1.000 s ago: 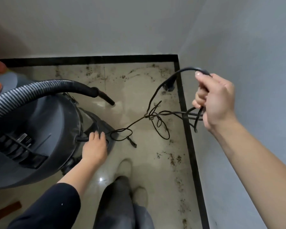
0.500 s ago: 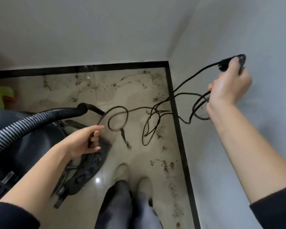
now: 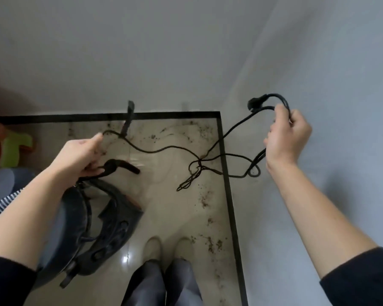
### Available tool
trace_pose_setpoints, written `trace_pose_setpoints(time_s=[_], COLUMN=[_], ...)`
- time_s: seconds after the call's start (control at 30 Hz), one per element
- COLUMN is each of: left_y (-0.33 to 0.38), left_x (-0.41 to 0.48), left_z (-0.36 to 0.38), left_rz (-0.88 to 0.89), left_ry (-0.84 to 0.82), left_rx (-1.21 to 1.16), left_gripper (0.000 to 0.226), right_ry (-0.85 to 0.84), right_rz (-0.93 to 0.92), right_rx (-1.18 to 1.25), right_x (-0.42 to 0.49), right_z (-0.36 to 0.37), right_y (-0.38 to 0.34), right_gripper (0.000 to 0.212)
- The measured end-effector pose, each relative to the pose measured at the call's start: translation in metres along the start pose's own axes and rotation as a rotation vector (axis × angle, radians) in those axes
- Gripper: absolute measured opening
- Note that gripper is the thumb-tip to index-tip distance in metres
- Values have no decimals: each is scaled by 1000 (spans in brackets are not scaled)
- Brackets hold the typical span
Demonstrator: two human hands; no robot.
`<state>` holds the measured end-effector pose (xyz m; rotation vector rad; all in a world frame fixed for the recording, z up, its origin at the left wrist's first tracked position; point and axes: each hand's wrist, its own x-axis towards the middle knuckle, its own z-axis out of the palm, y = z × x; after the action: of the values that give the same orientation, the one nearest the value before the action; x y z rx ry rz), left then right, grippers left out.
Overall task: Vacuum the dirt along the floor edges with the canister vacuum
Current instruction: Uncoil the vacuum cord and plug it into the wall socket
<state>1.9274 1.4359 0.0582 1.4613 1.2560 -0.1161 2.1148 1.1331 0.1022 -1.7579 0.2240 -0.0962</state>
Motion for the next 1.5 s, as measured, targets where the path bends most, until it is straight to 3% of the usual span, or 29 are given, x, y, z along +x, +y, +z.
trace_pose_setpoints(time_s=[0.17,0.27,0.3,0.4,0.47,0.53,0.6,0.67,0.77,0.83,0.93,1.07,1.2,1.33,1.5], left_y=[-45,-44,-41,-20,2,25,42,53,70,91,128,163,168,180,145], left_x=[2,-6,-7,-20,-34,-49,-59,-68,-75,-74,-81,-93,-97,-89,-46], left_z=[19,47,60,106,132,152,165,173,171,159,126,78,68,48,31], left_rz=[-317,-196,-97,104,283,442,542,570,493,313,62,53,86,124,181], left_ry=[-72,-174,-199,-302,-367,-455,-550,-596,-436,-374,-526,-730,-627,-533,-150], left_rx=[517,1032,1139,1025,843,604,477,439,239,-17,-407,-776,-420,-496,-205], left_gripper=[39,24,32,79,96,92,70,40,51,49,46,43,45,43,44], right_ry=[-334,-516,-571,-728,-805,-851,-860,-842,-743,-642,-520,-474,-365,-71,74], right_rz=[64,73,68,47,38,43,49,31,-139,-256,-307,-231,-246,-132,-55], right_rx=[101,120,118,126,141,185,245,276,106,-93,-386,-575,-593,-322,-167], right_x=[-2,-6,-6,-6,-5,-4,-1,2,8,12,22,31,36,45,55], right_z=[-4,-4,-4,-3,-5,-9,-15,-22,-27,-25,-20,-27,-30,-36,-49], right_y=[-40,-65,-73,-99,-118,-136,-154,-169,-173,-161,-129,-93,-78,-83,-99], right_gripper=[40,38,38,34,31,30,30,31,32,32,35,30,32,26,19])
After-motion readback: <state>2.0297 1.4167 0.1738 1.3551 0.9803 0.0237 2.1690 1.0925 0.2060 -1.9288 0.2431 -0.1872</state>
